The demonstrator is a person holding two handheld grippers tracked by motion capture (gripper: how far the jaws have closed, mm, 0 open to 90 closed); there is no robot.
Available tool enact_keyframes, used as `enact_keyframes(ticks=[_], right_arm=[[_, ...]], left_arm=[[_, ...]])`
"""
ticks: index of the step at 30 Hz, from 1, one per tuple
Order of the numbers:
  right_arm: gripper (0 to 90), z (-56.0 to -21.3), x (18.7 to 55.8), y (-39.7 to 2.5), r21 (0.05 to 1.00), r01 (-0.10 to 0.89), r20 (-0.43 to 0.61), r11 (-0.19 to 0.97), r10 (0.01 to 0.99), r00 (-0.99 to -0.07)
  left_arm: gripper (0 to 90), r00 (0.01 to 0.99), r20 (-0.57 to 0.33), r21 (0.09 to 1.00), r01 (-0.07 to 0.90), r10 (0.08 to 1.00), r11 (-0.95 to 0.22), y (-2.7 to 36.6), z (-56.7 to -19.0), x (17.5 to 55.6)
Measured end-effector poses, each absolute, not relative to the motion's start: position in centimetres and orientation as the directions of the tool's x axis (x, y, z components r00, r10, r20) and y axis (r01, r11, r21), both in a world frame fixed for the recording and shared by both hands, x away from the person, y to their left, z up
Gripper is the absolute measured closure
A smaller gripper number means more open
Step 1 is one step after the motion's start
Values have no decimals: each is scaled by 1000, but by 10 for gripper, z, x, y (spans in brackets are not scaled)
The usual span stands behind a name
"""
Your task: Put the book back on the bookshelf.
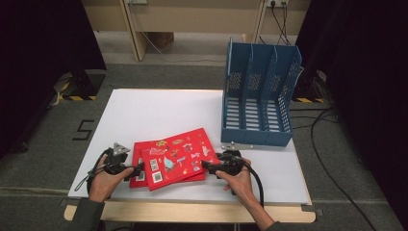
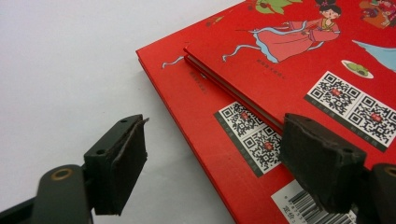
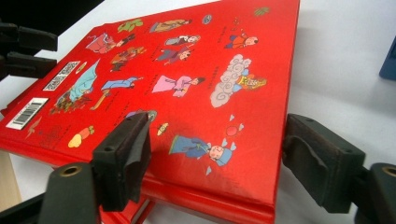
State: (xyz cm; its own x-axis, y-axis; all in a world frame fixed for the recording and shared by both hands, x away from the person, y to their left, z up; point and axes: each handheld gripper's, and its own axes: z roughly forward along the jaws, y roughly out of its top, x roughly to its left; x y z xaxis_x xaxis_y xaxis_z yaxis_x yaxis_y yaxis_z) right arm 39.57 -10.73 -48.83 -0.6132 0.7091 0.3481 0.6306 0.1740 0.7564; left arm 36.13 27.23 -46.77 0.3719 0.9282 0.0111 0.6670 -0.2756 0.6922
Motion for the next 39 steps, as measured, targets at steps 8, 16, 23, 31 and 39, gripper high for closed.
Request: enact_keyframes(ticks=[8, 16, 23, 31, 39], right_arm=[[250, -492, 402, -108, 712, 693, 442, 111, 696, -565], [367, -478, 402, -113, 736, 675, 450, 52, 708, -545], [517, -451, 400, -121, 802, 593, 475, -74, 680, -559], [605, -427, 397, -105, 855, 509, 442, -99, 652, -616], [691, -405, 404, -94, 893, 429, 406, -133, 648, -645]], left_arm=[[257, 375, 18, 696, 661, 927, -281, 268, -467, 360], [323, 377, 33, 705, 648, 926, -289, 261, -468, 358], [334, 396, 61, 712, 626, 916, -318, 250, -468, 357], [277, 428, 70, 714, 609, 901, -345, 238, -468, 357], [193, 462, 16, 720, 610, 887, -331, 237, -468, 357]])
